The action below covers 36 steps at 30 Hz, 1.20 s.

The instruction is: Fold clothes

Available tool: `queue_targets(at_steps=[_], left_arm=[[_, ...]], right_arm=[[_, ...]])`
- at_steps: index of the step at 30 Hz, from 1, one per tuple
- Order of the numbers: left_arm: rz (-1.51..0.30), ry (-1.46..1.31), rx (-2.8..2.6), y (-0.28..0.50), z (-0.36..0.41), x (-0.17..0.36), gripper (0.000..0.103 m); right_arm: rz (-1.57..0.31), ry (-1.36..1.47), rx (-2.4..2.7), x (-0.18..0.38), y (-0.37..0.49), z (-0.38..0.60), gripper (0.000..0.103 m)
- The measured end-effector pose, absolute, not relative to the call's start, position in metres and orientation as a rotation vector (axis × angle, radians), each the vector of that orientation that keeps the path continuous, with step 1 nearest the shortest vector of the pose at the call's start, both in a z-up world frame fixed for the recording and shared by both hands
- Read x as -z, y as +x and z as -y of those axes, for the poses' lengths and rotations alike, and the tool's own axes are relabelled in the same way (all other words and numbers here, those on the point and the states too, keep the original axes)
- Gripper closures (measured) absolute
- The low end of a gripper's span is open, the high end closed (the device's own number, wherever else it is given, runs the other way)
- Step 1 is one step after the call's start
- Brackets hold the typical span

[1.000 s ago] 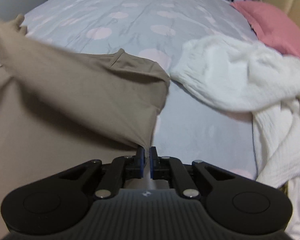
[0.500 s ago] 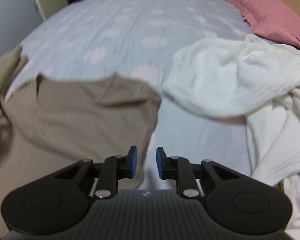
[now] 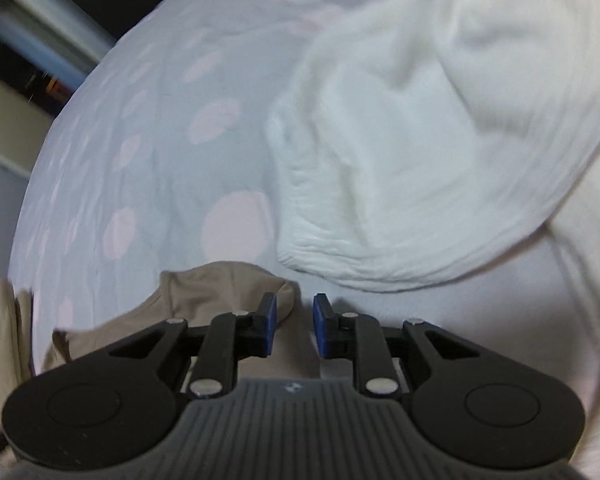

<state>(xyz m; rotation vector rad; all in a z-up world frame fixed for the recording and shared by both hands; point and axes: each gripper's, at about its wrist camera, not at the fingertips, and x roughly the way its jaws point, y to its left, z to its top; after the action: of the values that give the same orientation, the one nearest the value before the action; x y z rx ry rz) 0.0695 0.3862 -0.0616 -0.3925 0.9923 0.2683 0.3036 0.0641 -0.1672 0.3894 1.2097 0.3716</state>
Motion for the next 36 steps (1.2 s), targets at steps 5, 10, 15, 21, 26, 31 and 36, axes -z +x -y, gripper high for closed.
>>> queue_targets(at_steps=[5, 10, 15, 21, 26, 31, 36], left_arm=[[-0.995, -0.385, -0.268, 0.07, -0.389, 0.064, 0.102], [-1.022, -0.352, -0.314, 0.068, -0.399, 0.067, 0.102], [-1.055, -0.333, -0.338, 0.069, -0.404, 0.076, 0.102], [-1.07, -0.31, -0.337, 0.07, -0.4, 0.077, 0.102], [-1.075, -0.3, -0.337, 0.072, -0.399, 0.081, 0.102], [-1.033, -0.304, -0.32, 0.07, -0.4, 0.074, 0.101], [-1.02, -0.302, -0.336, 0.069, -0.403, 0.072, 0.078]], right_arm=[[-1.27, 0.537, -0.379, 0.184, 0.31, -0.063, 0.101], [-1.093, 0.314, -0.303, 0.155, 0.312, -0.07, 0.103], [-1.016, 0.235, -0.323, 0.141, 0.312, -0.071, 0.099], [-1.088, 0.257, -0.393, 0.144, 0.307, -0.071, 0.096], [-1.17, 0.19, -0.429, 0.162, 0.297, -0.087, 0.097], [-1.152, 0.145, -0.363, 0.159, 0.295, -0.08, 0.096], [-1.102, 0.069, -0.498, 0.133, 0.264, -0.094, 0.073]])
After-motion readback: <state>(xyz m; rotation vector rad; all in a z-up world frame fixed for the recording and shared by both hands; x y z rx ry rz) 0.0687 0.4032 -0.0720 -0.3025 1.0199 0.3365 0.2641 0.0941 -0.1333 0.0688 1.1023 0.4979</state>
